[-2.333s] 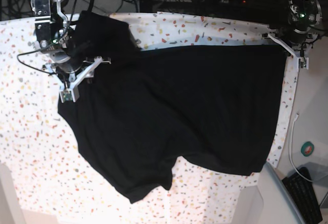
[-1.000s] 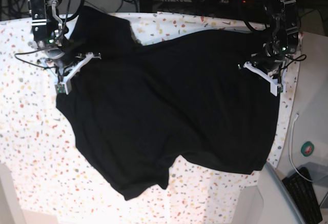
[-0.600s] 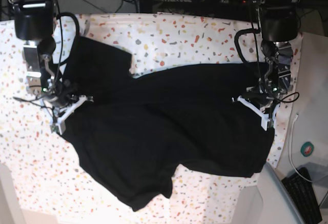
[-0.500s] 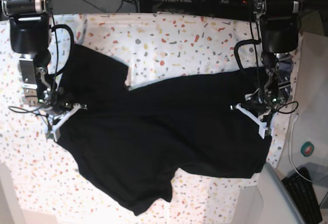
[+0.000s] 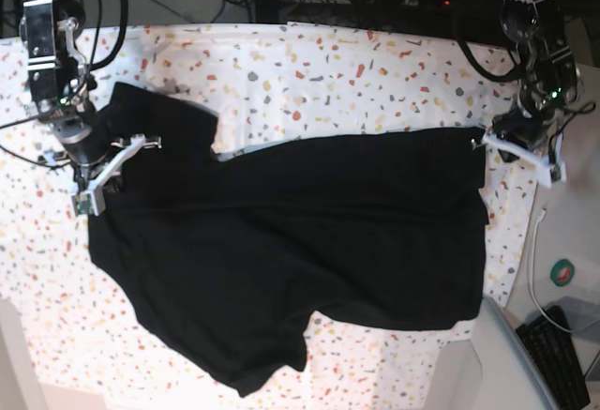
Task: Layout the t-shirt on the table in an organized manner, then fold the t-shirt properly
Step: 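Pull the held shirt edges apart with both grippers to flatten it, then regrasp the shirt edge with both grippers and drag it flat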
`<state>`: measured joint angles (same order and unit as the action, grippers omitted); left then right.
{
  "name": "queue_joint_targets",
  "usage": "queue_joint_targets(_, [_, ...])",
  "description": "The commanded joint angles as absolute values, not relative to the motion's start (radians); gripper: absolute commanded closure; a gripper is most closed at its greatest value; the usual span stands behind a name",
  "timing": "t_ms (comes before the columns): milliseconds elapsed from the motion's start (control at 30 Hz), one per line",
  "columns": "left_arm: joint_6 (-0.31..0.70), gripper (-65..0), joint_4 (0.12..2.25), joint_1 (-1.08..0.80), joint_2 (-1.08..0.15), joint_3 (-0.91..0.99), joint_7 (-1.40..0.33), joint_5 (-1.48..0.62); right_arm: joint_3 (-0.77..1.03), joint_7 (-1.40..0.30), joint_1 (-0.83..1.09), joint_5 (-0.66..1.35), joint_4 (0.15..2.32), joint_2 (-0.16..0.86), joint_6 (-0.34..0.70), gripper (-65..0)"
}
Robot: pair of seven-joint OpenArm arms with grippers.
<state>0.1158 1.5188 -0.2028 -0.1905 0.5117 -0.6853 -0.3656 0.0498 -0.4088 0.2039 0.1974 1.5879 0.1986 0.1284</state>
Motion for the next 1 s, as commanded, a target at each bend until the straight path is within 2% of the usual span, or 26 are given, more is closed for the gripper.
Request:
queue_joint_targets(0, [0.125,0.0,1.549,-0.228,-0.208,0.538,-0.654,-0.438,0.058,-0.384,0.216,0.199,1.636,0.196,0.124,0.0])
queue_joint_targets(67, [0.125,0.0,1.547,-0.3,-0.242,0.564,-0.653,-0.567,0.058,-0.384,0.266,0.199,1.69,0.18,0.124,0.0])
queue_joint_targets(100, [0.127,-8.9,1.543,-0.328,-0.254,0.565,-0.653,-0.625,0.058,-0.384,0.286,0.199,1.712,0.179,0.124,0.0])
queue_joint_targets(167, [0.148,-25.8,1.535,-0.358,-0.265,0.565,-0.653,-0.69,0.051,-0.384,0.314,0.199,1.732,0.179,0.125,-15.0])
queue_joint_targets(233, [0.208,-40.2,1.511,-0.358,-0.262,0.573,-0.65,-0.69,0.05,-0.378,0.334,0.2,1.738,0.165,0.125,-29.7])
queue_joint_targets(300, [0.275,-47.7,1.454,-0.338,-0.262,0.573,-0.622,-0.69,0.061,-0.377,0.335,0.2,1.732,0.134,0.125,-39.0])
queue_joint_targets(500, [0.306,-48.5,1.274,-0.246,-0.257,0.565,-0.575,-0.69,0.168,-0.377,0.332,0.231,1.679,0.091,0.127,-38.3])
queue_joint_targets(733, [0.306,-48.5,1.219,-0.163,-0.242,0.562,-0.573,-0.69,0.34,-0.377,0.34,0.533,1.618,0.113,0.13,-38.4])
queue_joint_targets(867, [0.306,-47.9,1.165,-0.12,-0.237,0.486,-0.572,-0.631,0.414,-0.383,0.334,0.641,1.554,0.127,0.139,-38.7])
queue_joint_targets(933, [0.306,-42.3,1.141,-0.107,-0.232,0.467,-0.572,-0.598,0.432,-0.383,0.331,0.673,1.509,0.143,0.205,-38.6])
queue_joint_targets(967, [0.306,-36.5,1.127,-0.101,-0.222,0.47,-0.572,-0.593,0.435,-0.383,0.321,0.693,1.489,0.15,0.251,-38.4])
